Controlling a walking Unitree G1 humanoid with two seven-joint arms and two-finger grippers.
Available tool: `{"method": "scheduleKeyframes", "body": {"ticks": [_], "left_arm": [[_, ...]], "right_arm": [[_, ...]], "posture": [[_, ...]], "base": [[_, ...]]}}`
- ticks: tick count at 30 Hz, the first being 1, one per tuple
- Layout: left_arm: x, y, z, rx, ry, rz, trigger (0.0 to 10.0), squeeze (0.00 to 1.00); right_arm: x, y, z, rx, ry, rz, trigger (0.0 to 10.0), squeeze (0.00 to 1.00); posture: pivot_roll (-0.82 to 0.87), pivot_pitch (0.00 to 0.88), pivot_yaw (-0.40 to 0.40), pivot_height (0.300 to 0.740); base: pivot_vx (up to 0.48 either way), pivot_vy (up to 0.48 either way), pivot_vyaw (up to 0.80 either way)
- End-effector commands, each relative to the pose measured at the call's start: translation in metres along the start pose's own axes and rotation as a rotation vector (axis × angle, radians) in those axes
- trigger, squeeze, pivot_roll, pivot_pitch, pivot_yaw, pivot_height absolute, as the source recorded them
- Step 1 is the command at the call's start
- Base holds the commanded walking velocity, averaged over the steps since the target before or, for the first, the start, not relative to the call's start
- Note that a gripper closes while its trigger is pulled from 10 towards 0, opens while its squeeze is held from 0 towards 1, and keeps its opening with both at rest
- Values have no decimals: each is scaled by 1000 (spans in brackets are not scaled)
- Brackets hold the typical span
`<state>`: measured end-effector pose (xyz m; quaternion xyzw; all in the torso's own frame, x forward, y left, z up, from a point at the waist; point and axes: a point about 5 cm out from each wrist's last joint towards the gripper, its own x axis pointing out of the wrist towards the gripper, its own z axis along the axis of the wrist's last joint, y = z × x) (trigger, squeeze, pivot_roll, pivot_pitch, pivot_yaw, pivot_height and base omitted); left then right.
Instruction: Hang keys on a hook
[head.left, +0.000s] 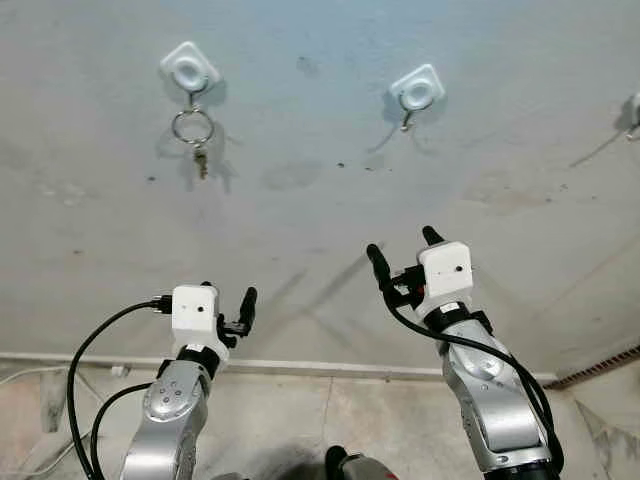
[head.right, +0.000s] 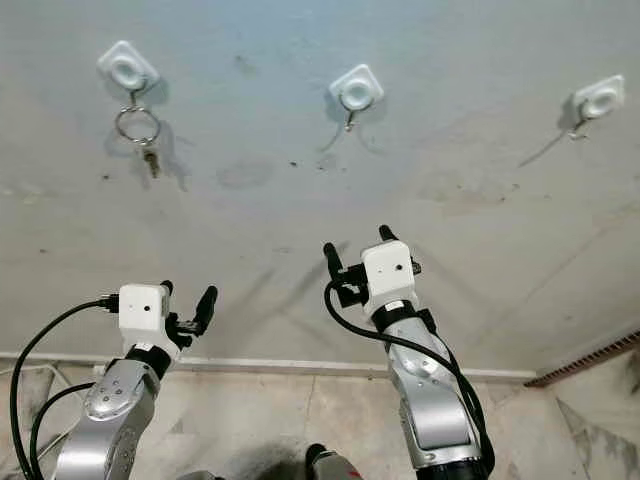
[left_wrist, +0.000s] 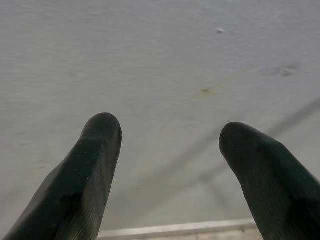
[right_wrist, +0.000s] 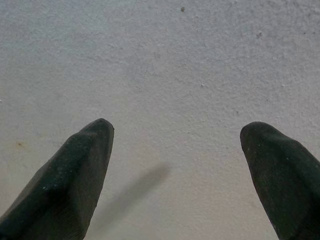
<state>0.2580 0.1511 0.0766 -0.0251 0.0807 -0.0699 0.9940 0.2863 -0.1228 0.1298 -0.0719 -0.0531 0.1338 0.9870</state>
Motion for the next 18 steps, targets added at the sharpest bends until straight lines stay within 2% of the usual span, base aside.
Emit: {"method": "scheduleKeyframes", "body": {"ticks": [1,10,18], "left_arm": [[-2,-3,0,-18,14,-29,10000,0],[-2,-8,10,-29,-11,-87,10000,0],[-4,-12,10,-27,-4,-110,10000,0]], "right_arm": [[-2,-2,-1,12,13,-21,10000,0],[-3,-2,-4,32,26,-34,10000,0],[-2,0,-3,32,20,-28,10000,0]], "posture": [[32,171,-17,740],[37,184,-9,740],[40,189,-5,740]], "base": [[0,0,-788],[0,0,-788],[0,0,-766]]}}
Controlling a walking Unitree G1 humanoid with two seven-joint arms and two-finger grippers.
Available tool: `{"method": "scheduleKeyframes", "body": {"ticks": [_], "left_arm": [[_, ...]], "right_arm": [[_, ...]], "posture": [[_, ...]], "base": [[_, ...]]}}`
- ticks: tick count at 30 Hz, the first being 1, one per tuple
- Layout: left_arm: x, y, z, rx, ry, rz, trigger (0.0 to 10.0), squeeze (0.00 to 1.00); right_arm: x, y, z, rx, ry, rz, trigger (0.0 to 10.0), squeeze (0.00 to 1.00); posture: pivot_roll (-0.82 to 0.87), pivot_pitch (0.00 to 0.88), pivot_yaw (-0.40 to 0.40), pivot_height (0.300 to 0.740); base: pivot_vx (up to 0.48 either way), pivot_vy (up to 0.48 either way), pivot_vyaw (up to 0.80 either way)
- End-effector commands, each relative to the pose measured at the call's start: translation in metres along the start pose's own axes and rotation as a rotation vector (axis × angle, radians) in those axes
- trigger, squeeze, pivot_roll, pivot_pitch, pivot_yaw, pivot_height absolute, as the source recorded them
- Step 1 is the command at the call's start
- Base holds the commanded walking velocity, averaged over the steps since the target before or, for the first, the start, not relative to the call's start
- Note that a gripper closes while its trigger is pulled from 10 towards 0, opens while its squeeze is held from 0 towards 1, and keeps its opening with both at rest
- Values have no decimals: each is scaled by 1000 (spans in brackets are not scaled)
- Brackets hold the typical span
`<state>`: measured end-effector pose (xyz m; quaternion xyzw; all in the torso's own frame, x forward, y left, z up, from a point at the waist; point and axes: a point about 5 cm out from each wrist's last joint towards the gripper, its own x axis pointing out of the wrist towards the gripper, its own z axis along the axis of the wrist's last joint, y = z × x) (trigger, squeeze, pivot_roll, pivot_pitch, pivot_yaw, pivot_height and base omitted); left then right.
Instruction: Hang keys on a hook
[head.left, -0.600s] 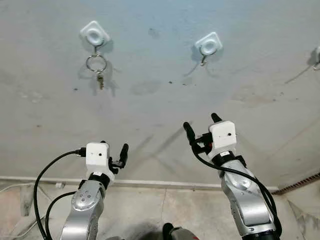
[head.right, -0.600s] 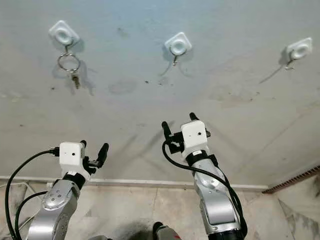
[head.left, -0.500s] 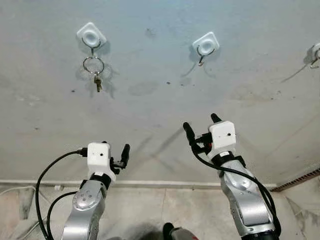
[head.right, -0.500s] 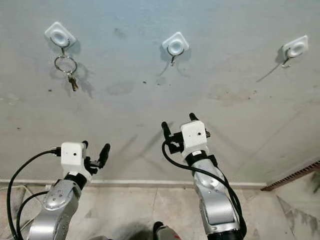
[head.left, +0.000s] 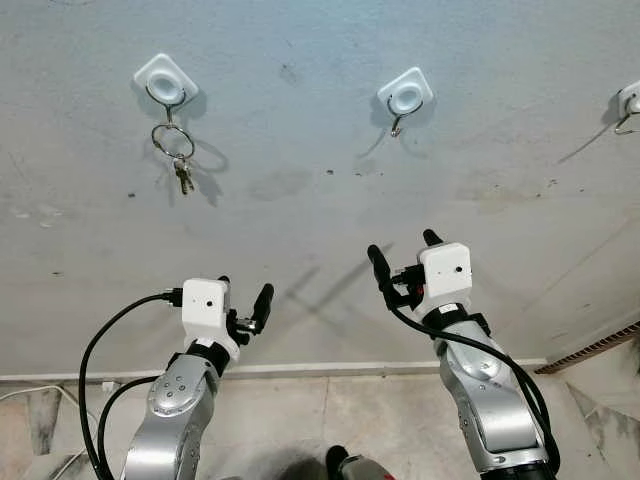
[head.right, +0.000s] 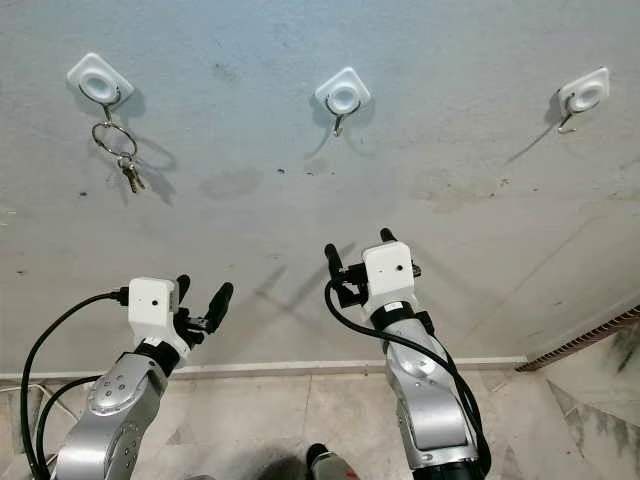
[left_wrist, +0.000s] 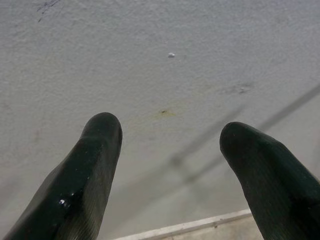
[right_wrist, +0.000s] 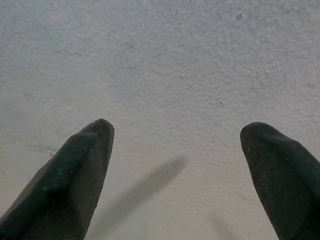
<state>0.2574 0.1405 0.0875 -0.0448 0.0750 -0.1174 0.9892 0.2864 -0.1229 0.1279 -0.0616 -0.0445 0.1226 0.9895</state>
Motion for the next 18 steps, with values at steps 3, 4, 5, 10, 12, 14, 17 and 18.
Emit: {"method": "scheduleKeyframes", "body": {"ticks": [3,4,5,10,12,14,17,18], "left_arm": [[-3,-1,0,8,7,-17,10000,0],[-3,-1,0,10,7,-19,10000,0],[-3,-1,0,11,8,-20,10000,0],[-3,-1,1,25,10,-21,10000,0],[-2,-1,0,29,16,-21,10000,0],[-3,-1,0,28,18,-23,10000,0],[-3,-1,0,30,20,-26,10000,0],[-3,-1,-1,29,22,-26,10000,0]], "right_arm": [[-1,1,0,14,-5,7,10000,0],[-1,2,0,16,-6,9,10000,0],[-1,2,1,17,-8,11,10000,0],[-1,2,1,17,-9,10,10000,0],[-1,2,1,19,-11,8,10000,0],[-2,2,1,19,-10,5,10000,0],[-3,2,0,20,-8,4,10000,0],[-3,2,0,20,-7,5,10000,0]], "posture": [[42,187,-5,740],[41,187,-4,740],[40,187,-4,740],[37,189,1,740],[34,191,4,740],[33,192,6,740],[32,192,8,740],[31,192,8,740]], "base": [[0,0,0],[0,0,0],[0,0,0],[0,0,0],[0,0,0],[0,0,0],[0,0,0],[-255,0,0]]}}
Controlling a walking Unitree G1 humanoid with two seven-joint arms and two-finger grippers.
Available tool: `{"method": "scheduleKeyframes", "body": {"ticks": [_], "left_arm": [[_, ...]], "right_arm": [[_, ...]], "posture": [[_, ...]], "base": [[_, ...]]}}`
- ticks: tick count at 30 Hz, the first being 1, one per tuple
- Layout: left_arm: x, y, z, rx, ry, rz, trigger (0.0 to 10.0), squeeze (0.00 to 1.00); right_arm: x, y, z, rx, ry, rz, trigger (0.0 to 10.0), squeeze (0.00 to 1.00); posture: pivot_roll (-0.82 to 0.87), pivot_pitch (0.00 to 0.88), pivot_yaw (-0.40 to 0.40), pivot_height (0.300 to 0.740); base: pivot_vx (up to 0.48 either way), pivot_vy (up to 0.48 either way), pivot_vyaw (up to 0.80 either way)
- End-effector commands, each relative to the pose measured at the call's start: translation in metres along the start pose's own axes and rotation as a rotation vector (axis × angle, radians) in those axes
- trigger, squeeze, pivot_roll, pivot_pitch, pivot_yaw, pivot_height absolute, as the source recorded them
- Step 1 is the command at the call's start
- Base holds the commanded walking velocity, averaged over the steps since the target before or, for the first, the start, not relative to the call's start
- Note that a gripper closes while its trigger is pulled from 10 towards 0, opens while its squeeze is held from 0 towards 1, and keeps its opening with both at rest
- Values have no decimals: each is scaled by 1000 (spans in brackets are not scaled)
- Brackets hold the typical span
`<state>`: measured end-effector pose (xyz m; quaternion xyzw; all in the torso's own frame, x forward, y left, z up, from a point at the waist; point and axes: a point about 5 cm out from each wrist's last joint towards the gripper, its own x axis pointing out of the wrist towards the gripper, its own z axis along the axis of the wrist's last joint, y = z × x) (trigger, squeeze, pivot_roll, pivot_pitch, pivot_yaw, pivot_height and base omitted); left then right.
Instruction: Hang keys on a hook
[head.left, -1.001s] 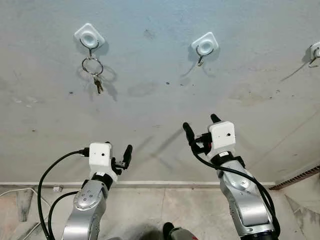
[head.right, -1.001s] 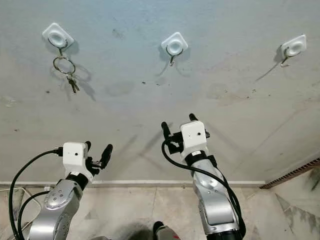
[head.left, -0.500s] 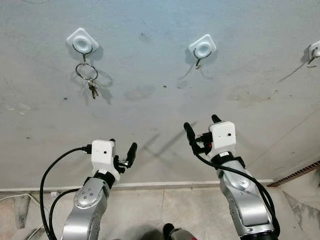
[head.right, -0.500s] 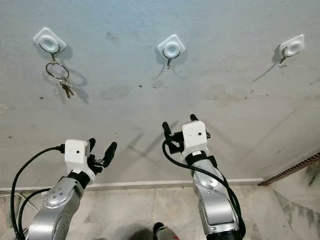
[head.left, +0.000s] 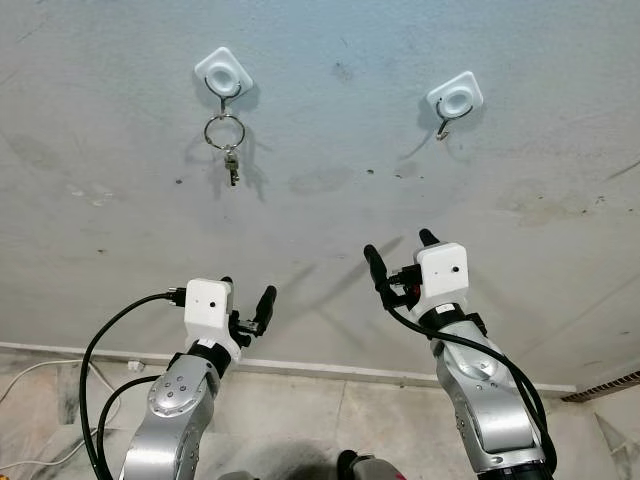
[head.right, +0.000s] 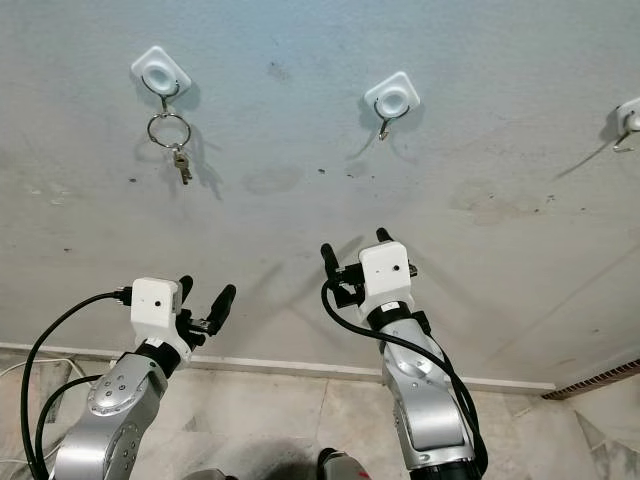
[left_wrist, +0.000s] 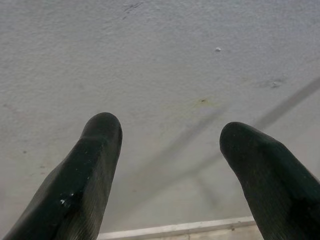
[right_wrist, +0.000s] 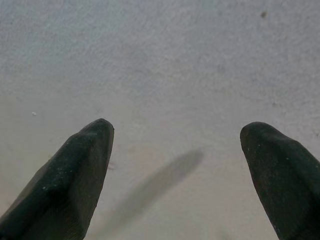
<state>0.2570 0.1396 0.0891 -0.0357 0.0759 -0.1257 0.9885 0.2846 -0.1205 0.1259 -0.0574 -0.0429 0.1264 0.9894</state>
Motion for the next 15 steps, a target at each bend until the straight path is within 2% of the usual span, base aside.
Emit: {"method": "scheduleKeyframes", "body": {"ticks": [1,15], "left_arm": [[-2,0,-2,9,18,-11,10000,0],[-3,0,-4,9,28,-13,10000,0]], "right_arm": [[-2,-1,1,12,-9,-2,10000,0],[-3,-1,0,8,-3,0,10000,0]], "posture": [[31,194,9,740],[32,195,7,740]], "base": [[-277,0,0],[-335,0,0]]}}
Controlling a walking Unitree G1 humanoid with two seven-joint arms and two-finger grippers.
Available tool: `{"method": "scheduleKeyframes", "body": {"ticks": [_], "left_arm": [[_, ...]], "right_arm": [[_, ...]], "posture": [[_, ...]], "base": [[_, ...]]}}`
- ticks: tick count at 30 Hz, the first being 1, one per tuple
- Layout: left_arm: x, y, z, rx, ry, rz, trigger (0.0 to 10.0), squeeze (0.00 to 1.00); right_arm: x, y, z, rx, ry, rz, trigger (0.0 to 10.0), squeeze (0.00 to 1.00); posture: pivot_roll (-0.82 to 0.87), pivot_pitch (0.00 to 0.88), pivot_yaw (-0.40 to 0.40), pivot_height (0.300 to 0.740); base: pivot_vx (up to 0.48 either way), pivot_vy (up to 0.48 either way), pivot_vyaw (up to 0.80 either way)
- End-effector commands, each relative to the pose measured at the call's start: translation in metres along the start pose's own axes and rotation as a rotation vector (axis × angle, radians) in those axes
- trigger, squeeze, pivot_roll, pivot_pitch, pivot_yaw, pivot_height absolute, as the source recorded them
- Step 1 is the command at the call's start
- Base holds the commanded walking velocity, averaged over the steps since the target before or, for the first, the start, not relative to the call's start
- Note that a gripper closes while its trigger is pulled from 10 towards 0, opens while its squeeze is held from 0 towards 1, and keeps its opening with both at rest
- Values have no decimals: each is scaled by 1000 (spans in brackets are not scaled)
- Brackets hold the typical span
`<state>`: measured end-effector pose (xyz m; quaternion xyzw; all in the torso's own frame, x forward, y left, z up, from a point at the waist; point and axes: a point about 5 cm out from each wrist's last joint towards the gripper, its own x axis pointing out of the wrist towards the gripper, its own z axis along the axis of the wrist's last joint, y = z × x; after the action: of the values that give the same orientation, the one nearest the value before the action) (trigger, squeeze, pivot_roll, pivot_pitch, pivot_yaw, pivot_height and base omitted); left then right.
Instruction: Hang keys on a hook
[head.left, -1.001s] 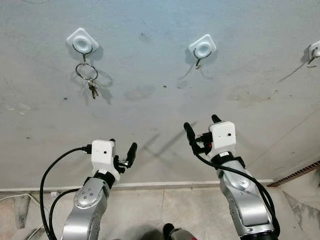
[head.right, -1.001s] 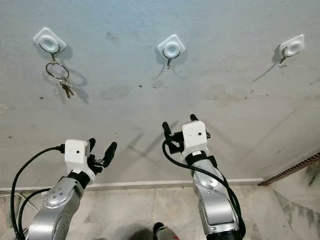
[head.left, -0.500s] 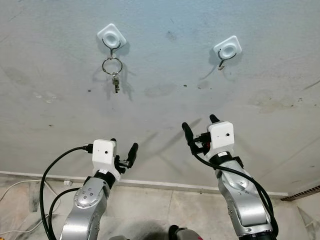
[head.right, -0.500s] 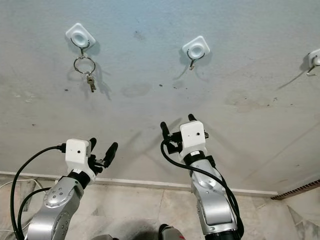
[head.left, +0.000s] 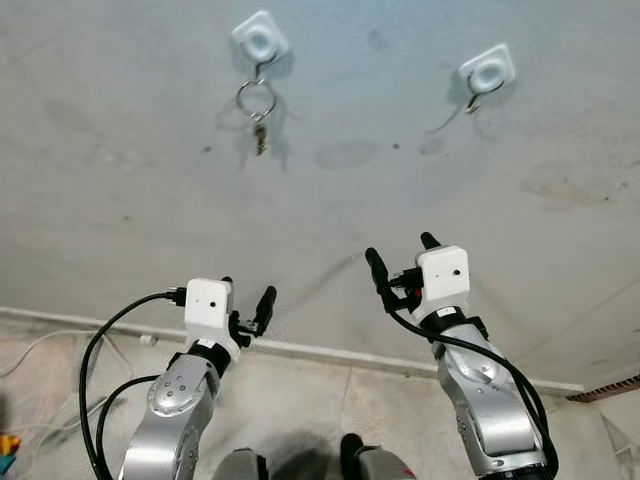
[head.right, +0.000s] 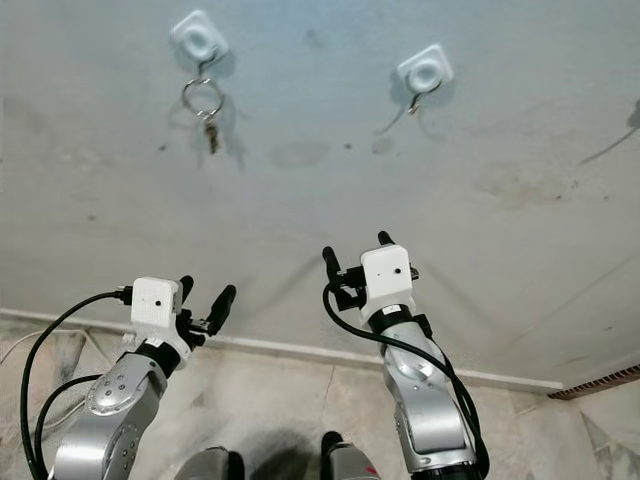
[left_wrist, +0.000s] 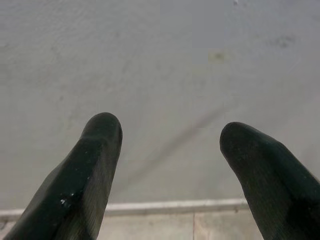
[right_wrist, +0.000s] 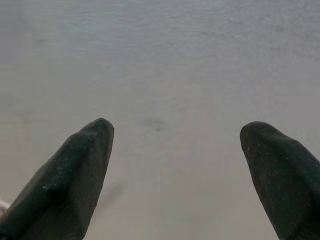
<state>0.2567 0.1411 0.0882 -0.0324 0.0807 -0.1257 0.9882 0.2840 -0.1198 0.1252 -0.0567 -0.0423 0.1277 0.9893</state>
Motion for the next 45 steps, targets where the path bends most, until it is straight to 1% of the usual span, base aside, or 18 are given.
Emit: {"method": "scheduleKeyframes", "body": {"ticks": [1,21,45], "left_arm": [[-2,-2,-3,4,18,-14,10000,0],[-2,-2,-3,8,19,-15,10000,0],[3,-5,-2,5,11,-27,10000,0]], "right_arm": [[-3,-1,0,6,-4,-3,10000,0],[-2,-2,0,4,-5,-4,10000,0],[0,-5,0,-4,1,-15,10000,0]], "posture": [[32,195,7,740],[31,191,8,740],[18,187,5,740]], "base": [[-349,0,0],[-341,0,0],[-326,0,0]]}}
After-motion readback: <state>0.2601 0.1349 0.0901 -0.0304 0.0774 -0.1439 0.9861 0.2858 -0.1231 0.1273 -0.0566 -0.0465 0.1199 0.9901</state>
